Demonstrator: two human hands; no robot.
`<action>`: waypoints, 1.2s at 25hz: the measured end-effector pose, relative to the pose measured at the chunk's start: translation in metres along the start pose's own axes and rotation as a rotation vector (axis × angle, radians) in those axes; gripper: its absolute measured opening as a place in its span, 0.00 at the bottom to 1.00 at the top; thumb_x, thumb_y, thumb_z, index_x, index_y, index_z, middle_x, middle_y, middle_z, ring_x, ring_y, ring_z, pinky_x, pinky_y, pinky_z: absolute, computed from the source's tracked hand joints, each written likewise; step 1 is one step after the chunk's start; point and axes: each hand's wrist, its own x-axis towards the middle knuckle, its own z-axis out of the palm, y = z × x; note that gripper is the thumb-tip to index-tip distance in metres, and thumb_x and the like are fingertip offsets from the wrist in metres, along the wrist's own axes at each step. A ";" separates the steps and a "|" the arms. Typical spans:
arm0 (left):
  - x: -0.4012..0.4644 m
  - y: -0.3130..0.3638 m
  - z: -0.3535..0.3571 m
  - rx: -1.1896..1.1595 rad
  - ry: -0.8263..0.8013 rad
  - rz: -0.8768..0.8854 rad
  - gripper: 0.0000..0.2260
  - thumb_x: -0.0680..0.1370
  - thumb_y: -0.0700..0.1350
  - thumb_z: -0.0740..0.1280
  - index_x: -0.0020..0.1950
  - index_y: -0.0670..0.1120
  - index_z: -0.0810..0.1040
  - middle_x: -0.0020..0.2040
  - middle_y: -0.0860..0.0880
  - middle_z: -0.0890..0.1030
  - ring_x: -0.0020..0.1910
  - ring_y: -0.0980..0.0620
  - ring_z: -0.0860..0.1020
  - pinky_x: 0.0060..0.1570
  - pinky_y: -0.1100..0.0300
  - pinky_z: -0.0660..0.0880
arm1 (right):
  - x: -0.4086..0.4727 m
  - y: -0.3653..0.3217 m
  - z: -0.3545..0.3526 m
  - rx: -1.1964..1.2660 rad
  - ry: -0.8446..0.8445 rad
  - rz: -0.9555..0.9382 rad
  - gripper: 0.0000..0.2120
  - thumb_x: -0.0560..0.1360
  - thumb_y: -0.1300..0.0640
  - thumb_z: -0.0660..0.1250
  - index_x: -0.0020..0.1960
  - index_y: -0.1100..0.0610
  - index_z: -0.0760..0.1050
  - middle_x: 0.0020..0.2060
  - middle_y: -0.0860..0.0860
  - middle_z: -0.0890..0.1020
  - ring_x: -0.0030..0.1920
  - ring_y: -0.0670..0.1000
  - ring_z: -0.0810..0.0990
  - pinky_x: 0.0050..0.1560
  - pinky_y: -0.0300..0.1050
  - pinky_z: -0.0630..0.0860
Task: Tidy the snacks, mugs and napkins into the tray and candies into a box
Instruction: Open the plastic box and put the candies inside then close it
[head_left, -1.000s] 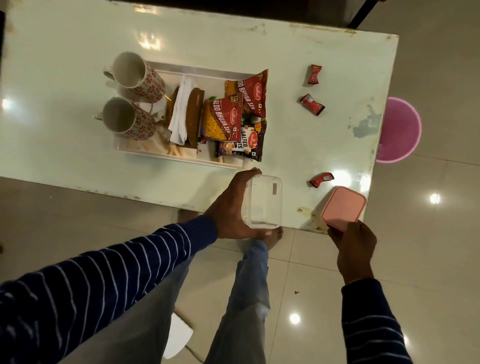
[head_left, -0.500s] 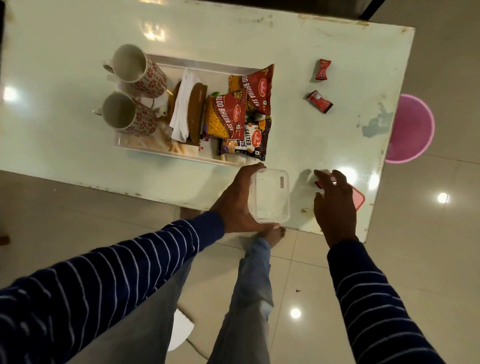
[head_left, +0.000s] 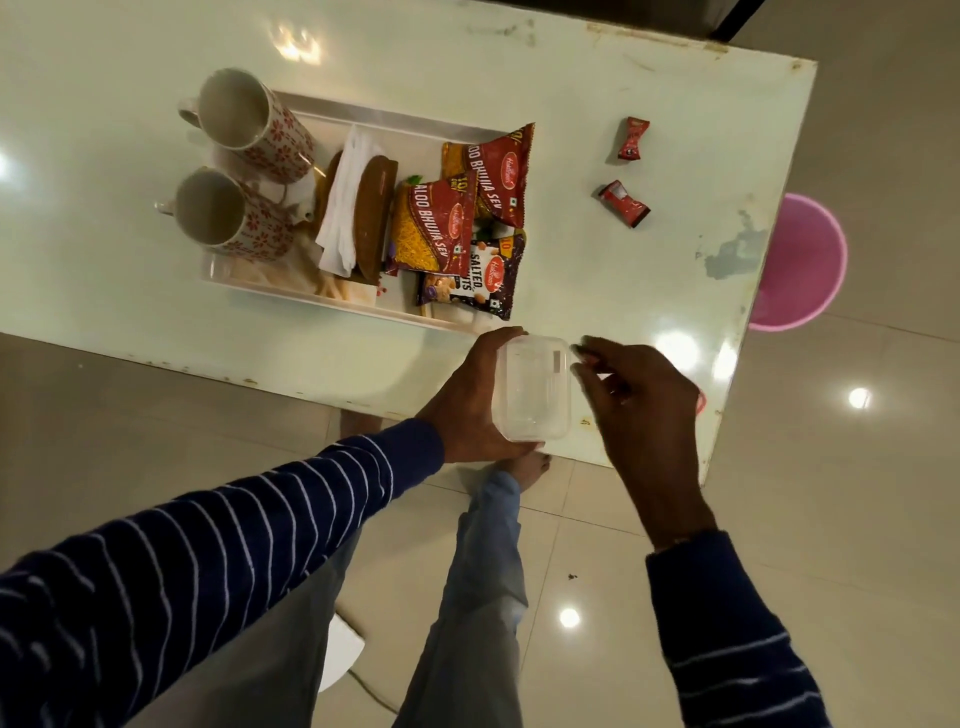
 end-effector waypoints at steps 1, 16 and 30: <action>0.002 0.003 0.003 -0.007 0.008 -0.001 0.53 0.61 0.51 0.84 0.76 0.45 0.55 0.74 0.47 0.65 0.70 0.56 0.65 0.66 0.75 0.63 | -0.002 -0.008 0.002 -0.021 -0.035 0.007 0.16 0.75 0.49 0.74 0.61 0.52 0.82 0.47 0.44 0.81 0.36 0.38 0.78 0.41 0.28 0.75; 0.005 -0.006 0.021 -0.091 0.044 -0.084 0.54 0.60 0.52 0.84 0.76 0.52 0.53 0.73 0.53 0.64 0.71 0.53 0.67 0.68 0.55 0.73 | 0.158 0.073 0.024 -0.592 -0.275 -0.157 0.22 0.78 0.57 0.67 0.71 0.55 0.71 0.70 0.59 0.70 0.67 0.64 0.70 0.59 0.62 0.76; 0.028 0.009 0.025 -0.098 0.009 -0.084 0.54 0.60 0.51 0.85 0.76 0.49 0.54 0.74 0.48 0.66 0.71 0.50 0.70 0.66 0.52 0.75 | 0.041 0.039 -0.025 -0.318 -0.443 -0.564 0.06 0.72 0.59 0.75 0.49 0.53 0.85 0.59 0.54 0.84 0.57 0.58 0.82 0.56 0.54 0.78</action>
